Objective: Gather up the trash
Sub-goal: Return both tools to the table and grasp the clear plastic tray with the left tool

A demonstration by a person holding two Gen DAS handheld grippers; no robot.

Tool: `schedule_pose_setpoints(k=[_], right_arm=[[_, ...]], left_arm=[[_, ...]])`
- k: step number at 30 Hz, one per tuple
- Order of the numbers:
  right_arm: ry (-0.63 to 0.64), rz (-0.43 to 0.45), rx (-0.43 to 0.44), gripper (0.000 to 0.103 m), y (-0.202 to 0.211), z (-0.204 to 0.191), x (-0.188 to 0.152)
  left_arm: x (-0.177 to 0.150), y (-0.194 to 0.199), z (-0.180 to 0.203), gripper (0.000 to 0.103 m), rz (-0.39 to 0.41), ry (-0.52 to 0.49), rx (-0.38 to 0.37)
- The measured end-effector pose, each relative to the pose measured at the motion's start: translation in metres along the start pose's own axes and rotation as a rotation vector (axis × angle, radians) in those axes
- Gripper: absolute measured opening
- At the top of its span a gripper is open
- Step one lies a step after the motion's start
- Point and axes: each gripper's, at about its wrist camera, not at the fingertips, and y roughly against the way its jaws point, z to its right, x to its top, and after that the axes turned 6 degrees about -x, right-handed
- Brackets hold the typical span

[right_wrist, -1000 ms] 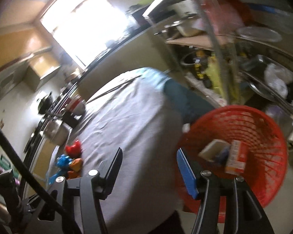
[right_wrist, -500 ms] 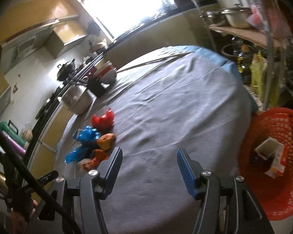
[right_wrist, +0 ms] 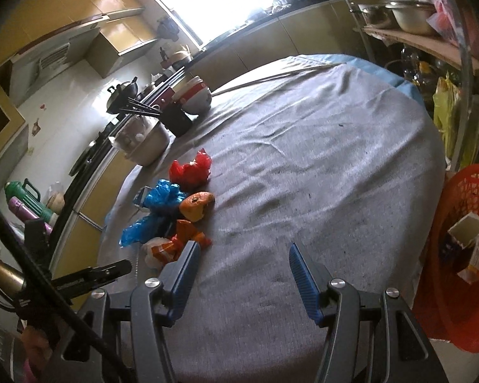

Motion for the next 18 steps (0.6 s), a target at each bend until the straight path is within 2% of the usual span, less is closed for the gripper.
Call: schedule_pose_setpoints(k=[5, 9, 13, 18], right_arm=[[0.021, -0.015, 0.01, 0.062, -0.003, -0.007, -0.002], [0.046, -0.043, 0.012, 0.062, -0.008, -0.018, -0.002], [0.075, -0.081, 0.031, 0.062, -0.018, -0.033, 0.0], [0.074, -0.136, 0.07, 0.062, -0.036, -0.052, 0.006]], left_arm=[[0.002, -0.008, -0.007, 0.072, -0.013, 0.029, 0.003], [0.002, -0.009, -0.017, 0.073, -0.016, 0.052, -0.026], [0.002, 0.0, -0.021, 0.073, -0.001, 0.033, -0.036], [0.003, 0.02, -0.033, 0.073, 0.025, 0.013, -0.01]])
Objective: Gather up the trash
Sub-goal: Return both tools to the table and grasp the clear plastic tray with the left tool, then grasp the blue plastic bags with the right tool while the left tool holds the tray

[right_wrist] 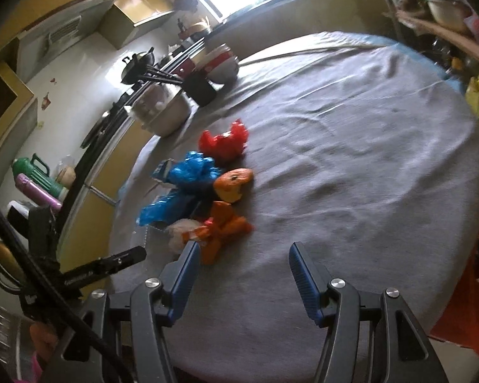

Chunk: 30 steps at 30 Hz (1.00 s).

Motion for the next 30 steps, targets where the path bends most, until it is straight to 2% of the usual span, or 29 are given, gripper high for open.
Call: schedule_pose_setpoints(k=[5, 13, 18, 21, 24, 27, 30], right_arm=[[0.038, -0.012, 0.01, 0.062, -0.01, -0.018, 0.009], [0.013, -0.078, 0.144, 0.062, -0.036, -0.051, 0.038], [-0.065, -0.131, 0.196, 0.062, -0.066, -0.065, 0.052], [-0.144, -0.18, 0.228, 0.062, -0.089, -0.069, 0.056], [-0.18, -0.21, 0.176, 0.062, -0.107, -0.073, 0.058], [-0.224, -0.249, 0.163, 0.062, -0.121, -0.071, 0.056], [-0.222, -0.271, 0.119, 0.06, -0.136, -0.072, 0.054]], left_arm=[[0.0, 0.013, -0.016, 0.073, 0.015, 0.002, 0.041], [-0.001, 0.021, -0.039, 0.073, 0.024, 0.04, 0.049], [-0.005, 0.021, -0.036, 0.073, 0.017, 0.032, 0.019], [-0.005, 0.014, -0.03, 0.073, -0.003, 0.044, -0.035], [-0.003, 0.006, -0.019, 0.073, -0.014, 0.016, -0.059], [-0.001, -0.004, -0.014, 0.073, -0.033, 0.001, -0.074], [0.001, -0.016, -0.016, 0.073, -0.051, 0.012, -0.058]])
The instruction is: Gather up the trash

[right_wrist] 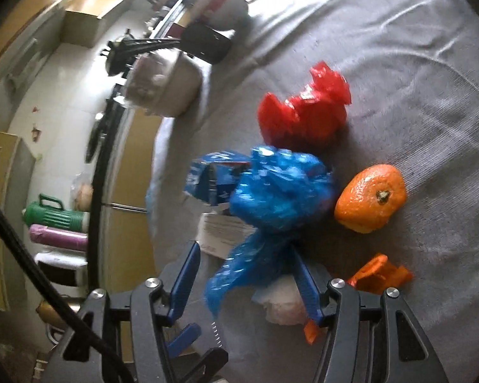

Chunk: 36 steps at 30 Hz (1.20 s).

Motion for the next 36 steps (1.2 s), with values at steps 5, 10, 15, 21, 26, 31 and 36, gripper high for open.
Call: schedule_pose_setpoints(k=[5, 10, 15, 21, 26, 31, 36], right_arm=[[0.009, 0.033, 0.005, 0.037, -0.005, 0.008, -0.001], [0.11, 0.099, -0.012, 0.033, 0.013, -0.003, -0.011], [0.243, 0.212, -0.005, 0.033, 0.052, -0.018, -0.026], [0.321, 0.333, -0.027, 0.033, 0.1, -0.012, -0.043], [0.342, 0.405, -0.066, 0.033, 0.135, 0.012, -0.06], [0.304, 0.463, -0.113, 0.033, 0.171, 0.056, -0.077], [0.237, 0.525, -0.161, 0.033, 0.201, 0.101, -0.092]], left_arm=[[0.002, -0.006, -0.013, 0.054, -0.012, 0.036, -0.01], [0.004, -0.002, -0.016, 0.052, 0.02, 0.036, -0.001], [0.006, 0.015, -0.006, 0.051, 0.08, 0.001, 0.024], [0.01, 0.039, 0.017, 0.051, 0.145, -0.051, 0.043], [0.008, 0.047, 0.044, 0.051, 0.164, -0.131, 0.051], [0.005, 0.044, 0.088, 0.051, 0.172, -0.25, 0.059], [-0.005, 0.037, 0.137, 0.051, 0.166, -0.369, 0.031]])
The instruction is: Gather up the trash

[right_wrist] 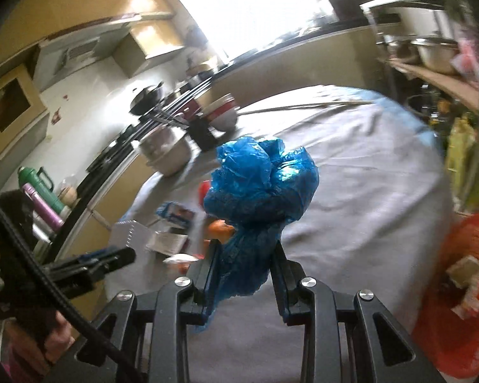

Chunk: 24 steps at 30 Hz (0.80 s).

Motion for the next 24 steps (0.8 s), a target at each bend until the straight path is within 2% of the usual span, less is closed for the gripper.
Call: schedule_pose_setpoints(k=[5, 10, 14, 24], right_arm=[[-0.066, 0.021, -0.042, 0.033, 0.019, 0.038, -0.009], [-0.115, 0.033, -0.063, 0.033, 0.029, 0.06, -0.015], [-0.122, 0.03, -0.063, 0.033, 0.029, 0.066, -0.018], [-0.087, 0.001, -0.035, 0.033, 0.015, 0.047, -0.021]], left_arm=[[0.001, -0.011, 0.043, 0.051, 0.006, -0.093, -0.052], [-0.002, -0.018, 0.06, 0.051, -0.003, -0.113, -0.071], [-0.004, -0.025, 0.063, 0.051, -0.012, -0.118, -0.031], [-0.008, -0.027, 0.044, 0.051, -0.005, -0.092, 0.058]])
